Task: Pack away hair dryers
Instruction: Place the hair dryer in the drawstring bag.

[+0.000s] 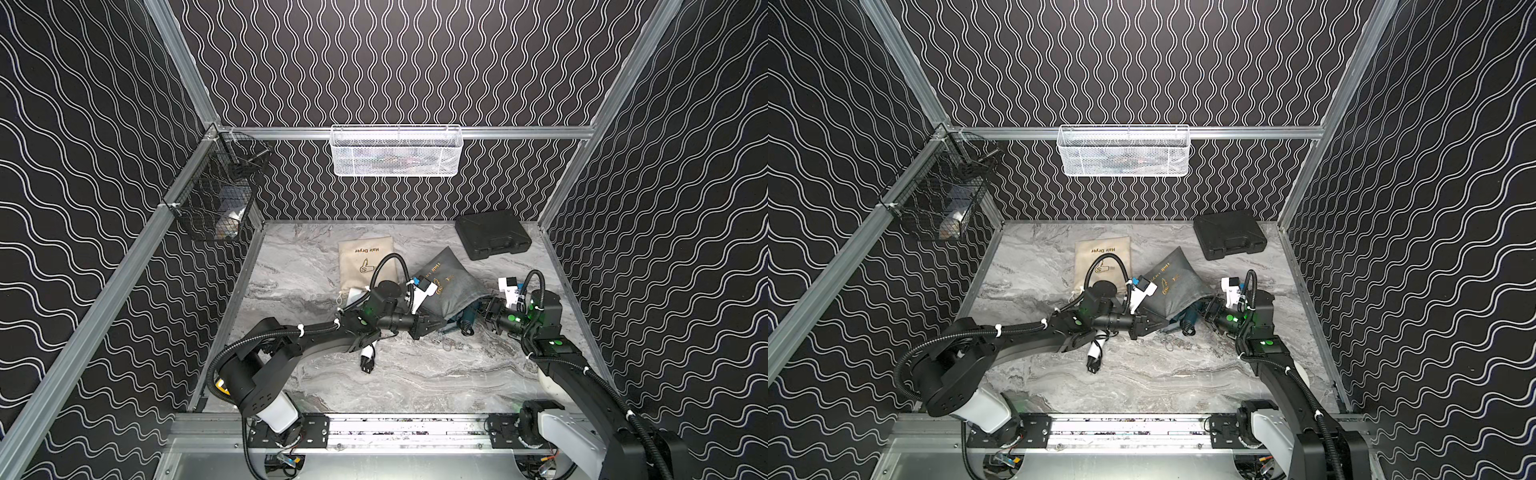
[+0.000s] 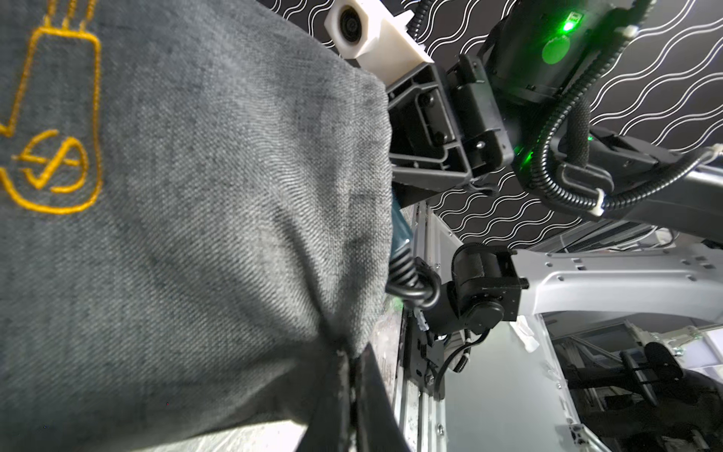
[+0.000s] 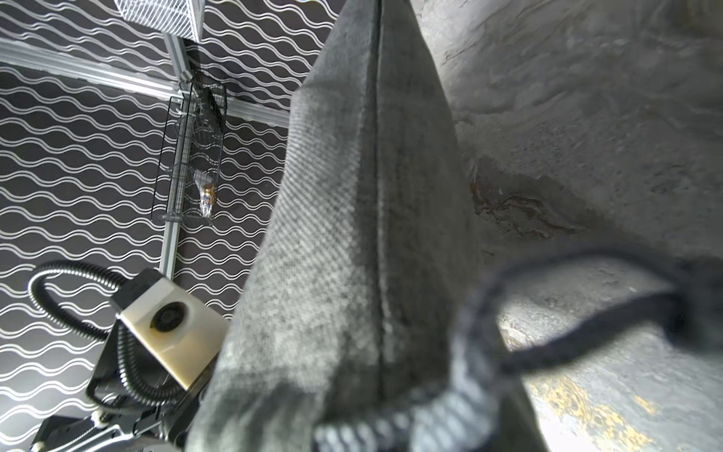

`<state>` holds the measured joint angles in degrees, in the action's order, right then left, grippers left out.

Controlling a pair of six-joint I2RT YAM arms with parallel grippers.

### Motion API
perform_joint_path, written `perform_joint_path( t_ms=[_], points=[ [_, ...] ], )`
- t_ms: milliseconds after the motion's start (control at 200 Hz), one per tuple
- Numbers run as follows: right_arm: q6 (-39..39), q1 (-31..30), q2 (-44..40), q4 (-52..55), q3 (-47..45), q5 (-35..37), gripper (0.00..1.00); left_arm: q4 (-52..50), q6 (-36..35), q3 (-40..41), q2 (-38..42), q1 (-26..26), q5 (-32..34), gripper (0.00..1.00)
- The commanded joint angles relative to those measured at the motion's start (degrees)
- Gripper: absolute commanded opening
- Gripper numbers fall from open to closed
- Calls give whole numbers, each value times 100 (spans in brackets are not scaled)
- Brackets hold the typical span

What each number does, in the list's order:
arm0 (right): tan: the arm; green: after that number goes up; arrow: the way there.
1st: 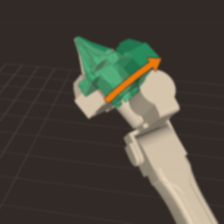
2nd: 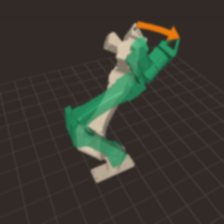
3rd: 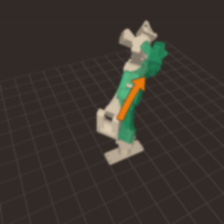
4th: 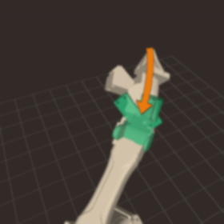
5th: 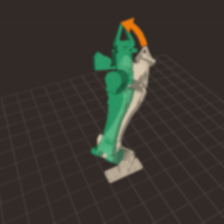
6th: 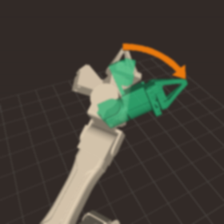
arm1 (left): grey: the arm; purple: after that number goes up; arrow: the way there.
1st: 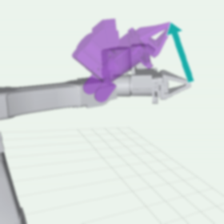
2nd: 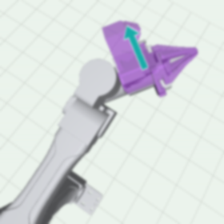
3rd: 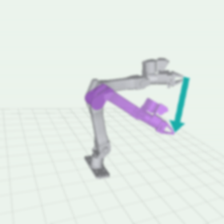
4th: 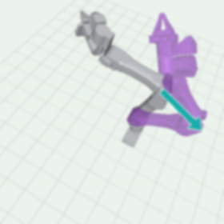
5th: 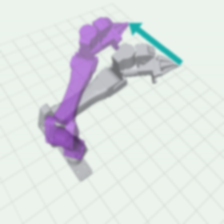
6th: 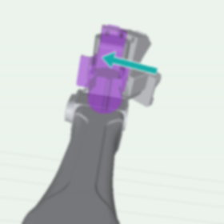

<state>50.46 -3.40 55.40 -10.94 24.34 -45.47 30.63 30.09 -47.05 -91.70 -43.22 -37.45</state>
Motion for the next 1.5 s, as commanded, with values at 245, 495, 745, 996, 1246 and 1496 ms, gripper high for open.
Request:
perform_joint_path(
  t_ms=[245,495,745,996,1246,1496],
  points=[
    [128,-16,136,-125,194,727,0,351,423,-202,-107,-98,-120,0],
    [588,-12,416,-72,181,1218,0,3,316,-461,-185,-308,-23,0],
    [697,-12,586,74,349,1462,0,-380,169,-633,-339,-379,45,0],
    [746,-31,678,38,370,1723,0,-620,169,-862,-471,-476,80,0],
    [590,-173,606,-61,335,2093,0,-637,278,-1018,-567,-544,54,0],
    [518,-660,621,-301,212,2730,0,-968,243,-1256,-647,-600,219,0]
  ],
)
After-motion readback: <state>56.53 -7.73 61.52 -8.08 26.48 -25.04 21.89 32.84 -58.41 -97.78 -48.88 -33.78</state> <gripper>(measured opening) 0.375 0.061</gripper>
